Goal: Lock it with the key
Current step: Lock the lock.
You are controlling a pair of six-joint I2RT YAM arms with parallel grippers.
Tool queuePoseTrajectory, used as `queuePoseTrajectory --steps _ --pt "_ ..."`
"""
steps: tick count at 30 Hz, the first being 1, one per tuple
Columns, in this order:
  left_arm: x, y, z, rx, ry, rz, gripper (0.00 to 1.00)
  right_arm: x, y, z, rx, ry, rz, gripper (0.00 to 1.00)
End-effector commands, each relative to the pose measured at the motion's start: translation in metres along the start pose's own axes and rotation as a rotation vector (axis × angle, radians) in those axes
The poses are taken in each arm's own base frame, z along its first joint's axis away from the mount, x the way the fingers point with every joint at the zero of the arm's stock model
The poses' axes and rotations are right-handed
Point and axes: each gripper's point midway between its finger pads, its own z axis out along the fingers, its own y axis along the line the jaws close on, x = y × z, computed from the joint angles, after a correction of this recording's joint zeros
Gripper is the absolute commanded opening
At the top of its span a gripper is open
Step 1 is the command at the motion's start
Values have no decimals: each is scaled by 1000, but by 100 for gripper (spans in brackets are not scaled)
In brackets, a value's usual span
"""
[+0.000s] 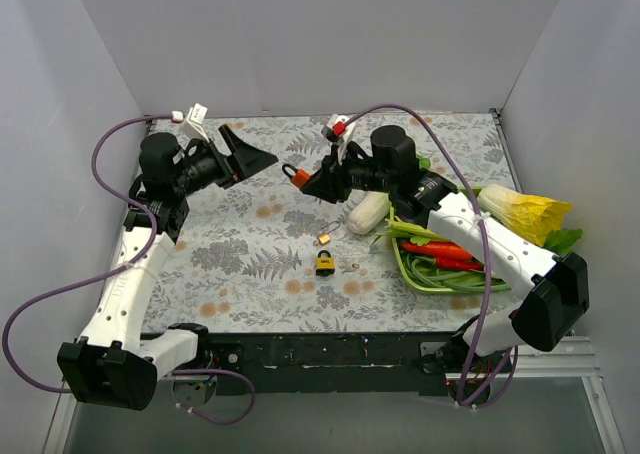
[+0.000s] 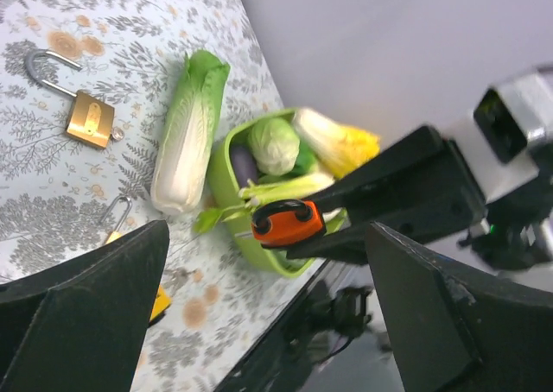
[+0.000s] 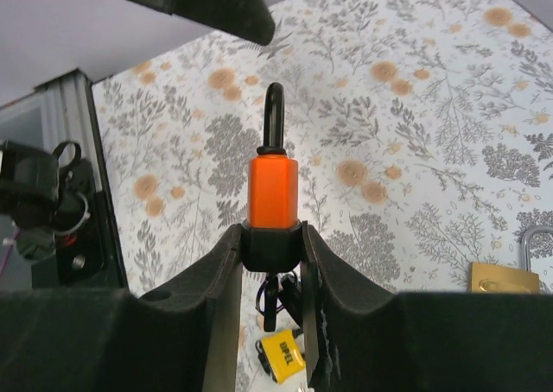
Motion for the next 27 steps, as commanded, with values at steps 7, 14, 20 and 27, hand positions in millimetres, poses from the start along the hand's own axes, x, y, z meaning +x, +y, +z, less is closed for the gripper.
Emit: queuePoseTrajectory --steps 7,14,20,27 --pt "-25 6 2 -70 -128 -416 98 -73 -3 34 136 -233 46 1" --pt "-3 29 5 -132 -104 -450 98 -82 -3 43 158 -250 54 1" --pt "10 33 7 -146 -89 -445 89 -76 -1 51 158 -236 60 1" --pt "11 29 9 -124 -102 -433 75 -76 5 63 136 -235 91 1"
